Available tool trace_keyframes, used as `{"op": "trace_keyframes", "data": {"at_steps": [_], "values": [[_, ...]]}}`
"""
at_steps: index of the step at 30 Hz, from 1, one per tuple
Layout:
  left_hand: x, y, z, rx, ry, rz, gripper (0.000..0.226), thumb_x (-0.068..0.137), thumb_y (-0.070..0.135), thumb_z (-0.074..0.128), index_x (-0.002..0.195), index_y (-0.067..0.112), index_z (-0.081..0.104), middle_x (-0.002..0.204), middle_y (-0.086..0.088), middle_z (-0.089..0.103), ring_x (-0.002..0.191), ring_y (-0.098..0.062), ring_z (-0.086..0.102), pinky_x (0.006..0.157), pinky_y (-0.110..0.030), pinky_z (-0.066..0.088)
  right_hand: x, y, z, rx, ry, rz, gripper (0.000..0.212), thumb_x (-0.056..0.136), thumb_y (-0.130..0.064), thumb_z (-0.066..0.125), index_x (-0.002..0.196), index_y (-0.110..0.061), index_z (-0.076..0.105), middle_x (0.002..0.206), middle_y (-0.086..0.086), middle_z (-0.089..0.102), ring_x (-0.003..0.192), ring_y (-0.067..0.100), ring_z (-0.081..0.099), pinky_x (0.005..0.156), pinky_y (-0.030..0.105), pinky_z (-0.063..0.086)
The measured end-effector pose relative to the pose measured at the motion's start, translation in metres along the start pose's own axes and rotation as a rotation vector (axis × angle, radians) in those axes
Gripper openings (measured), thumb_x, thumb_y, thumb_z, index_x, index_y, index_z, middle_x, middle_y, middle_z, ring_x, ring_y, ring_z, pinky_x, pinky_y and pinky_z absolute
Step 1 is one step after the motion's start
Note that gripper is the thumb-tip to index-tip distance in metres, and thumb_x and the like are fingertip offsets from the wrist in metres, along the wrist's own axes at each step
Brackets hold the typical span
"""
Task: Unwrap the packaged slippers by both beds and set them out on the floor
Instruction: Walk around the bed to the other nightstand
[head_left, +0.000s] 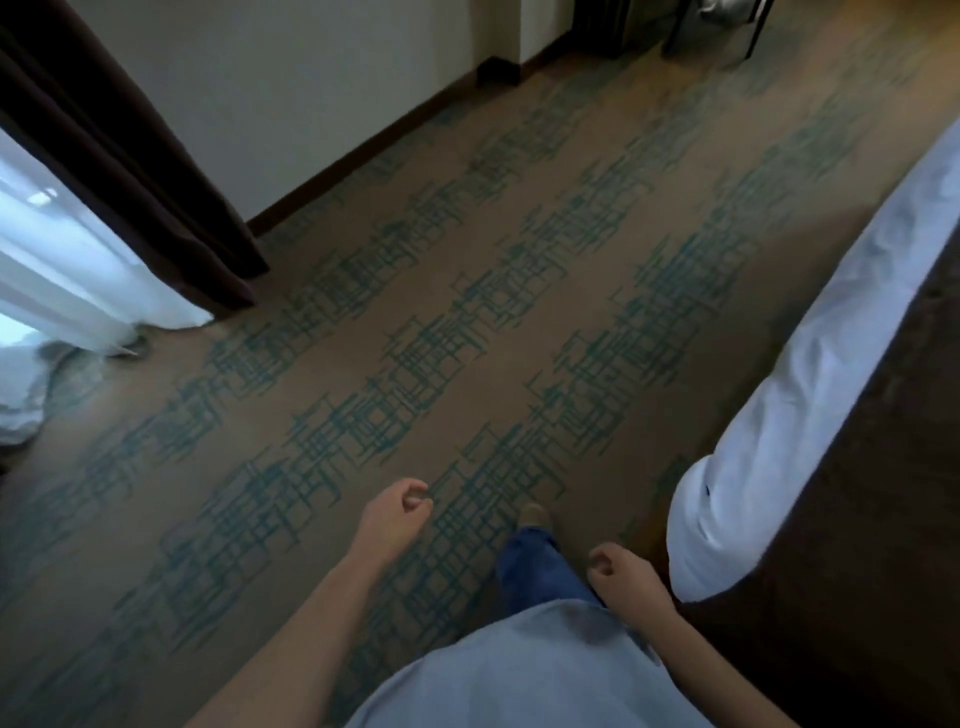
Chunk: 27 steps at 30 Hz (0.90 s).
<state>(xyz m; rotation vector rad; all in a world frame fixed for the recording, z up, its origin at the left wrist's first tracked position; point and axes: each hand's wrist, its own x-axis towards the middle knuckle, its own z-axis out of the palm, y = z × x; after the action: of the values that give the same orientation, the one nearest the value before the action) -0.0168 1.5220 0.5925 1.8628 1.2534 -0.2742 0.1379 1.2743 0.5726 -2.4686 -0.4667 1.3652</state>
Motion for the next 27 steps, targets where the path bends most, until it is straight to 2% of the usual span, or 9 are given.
{"op": "trace_keyframes", "data": {"at_steps": [2,5,10,13,17,20,24,27], "values": [[0.03,0.032,-0.01,0.014,0.009,0.006,0.025,0.086,0.018,0.058,0.109,0.011,0.061,0.099,-0.012,0.068,0.094,-0.026,0.066,0.088,-0.031,0.048,0.03,-0.019,-0.039,-0.019,0.01,-0.027,0.029,0.092,-0.016,0.043,0.117,-0.006,0.056,0.114,0.014,0.062,0.087,0.023,0.053,0.08,0.03,0.044],[0.067,0.072,-0.021,0.042,0.005,0.017,0.025,0.086,0.018,0.056,0.11,0.013,0.06,0.1,-0.01,0.067,0.092,-0.024,0.066,0.083,-0.026,0.045,0.072,-0.047,-0.097,-0.017,0.05,-0.061,0.029,0.091,-0.019,0.045,0.113,-0.007,0.057,0.112,0.013,0.064,0.098,0.028,0.059,0.088,0.038,0.048],[0.129,0.129,-0.026,0.035,-0.006,-0.003,0.024,0.085,0.018,0.057,0.109,0.014,0.061,0.093,-0.004,0.063,0.087,-0.024,0.065,0.078,-0.025,0.043,0.139,-0.094,-0.193,-0.017,0.073,-0.073,0.038,0.093,-0.027,0.048,0.129,-0.013,0.051,0.123,0.007,0.06,0.107,0.021,0.058,0.091,0.035,0.05],[0.165,0.158,-0.024,0.029,-0.048,-0.029,0.022,0.084,0.016,0.058,0.105,0.013,0.062,0.093,-0.007,0.065,0.087,-0.026,0.066,0.082,-0.028,0.048,0.178,-0.115,-0.24,0.008,0.083,-0.04,0.041,0.094,-0.028,0.047,0.133,-0.015,0.048,0.127,0.005,0.059,0.106,0.02,0.059,0.085,0.031,0.051],[0.241,0.206,-0.025,0.051,-0.116,-0.026,0.015,0.083,0.015,0.058,0.097,0.019,0.06,0.093,-0.01,0.067,0.084,-0.026,0.066,0.083,-0.031,0.049,0.231,-0.134,-0.295,0.096,0.098,0.015,0.039,0.094,-0.028,0.046,0.132,-0.016,0.047,0.127,0.006,0.058,0.098,0.02,0.061,0.084,0.034,0.054],[0.31,0.263,-0.033,0.055,-0.141,0.015,0.022,0.084,0.014,0.058,0.105,0.01,0.061,0.091,-0.012,0.066,0.086,-0.029,0.067,0.082,-0.034,0.049,0.265,-0.144,-0.337,0.18,0.151,0.064,0.037,0.093,-0.027,0.048,0.129,-0.016,0.049,0.123,0.007,0.06,0.1,0.02,0.06,0.087,0.035,0.053],[0.385,0.363,-0.048,0.091,-0.206,0.096,0.02,0.085,0.014,0.058,0.105,0.01,0.06,0.086,-0.009,0.062,0.088,-0.03,0.066,0.081,-0.033,0.049,0.294,-0.156,-0.387,0.284,0.225,0.109,0.033,0.091,-0.022,0.051,0.123,-0.015,0.054,0.116,0.007,0.063,0.095,0.018,0.063,0.086,0.037,0.054],[0.446,0.436,-0.048,0.11,-0.254,0.164,0.021,0.083,0.012,0.06,0.103,0.008,0.061,0.094,-0.015,0.066,0.092,-0.032,0.065,0.087,-0.044,0.053,0.32,-0.157,-0.424,0.298,0.264,0.171,0.032,0.09,-0.022,0.049,0.121,-0.014,0.056,0.118,0.007,0.064,0.102,0.022,0.061,0.085,0.032,0.05]]}}
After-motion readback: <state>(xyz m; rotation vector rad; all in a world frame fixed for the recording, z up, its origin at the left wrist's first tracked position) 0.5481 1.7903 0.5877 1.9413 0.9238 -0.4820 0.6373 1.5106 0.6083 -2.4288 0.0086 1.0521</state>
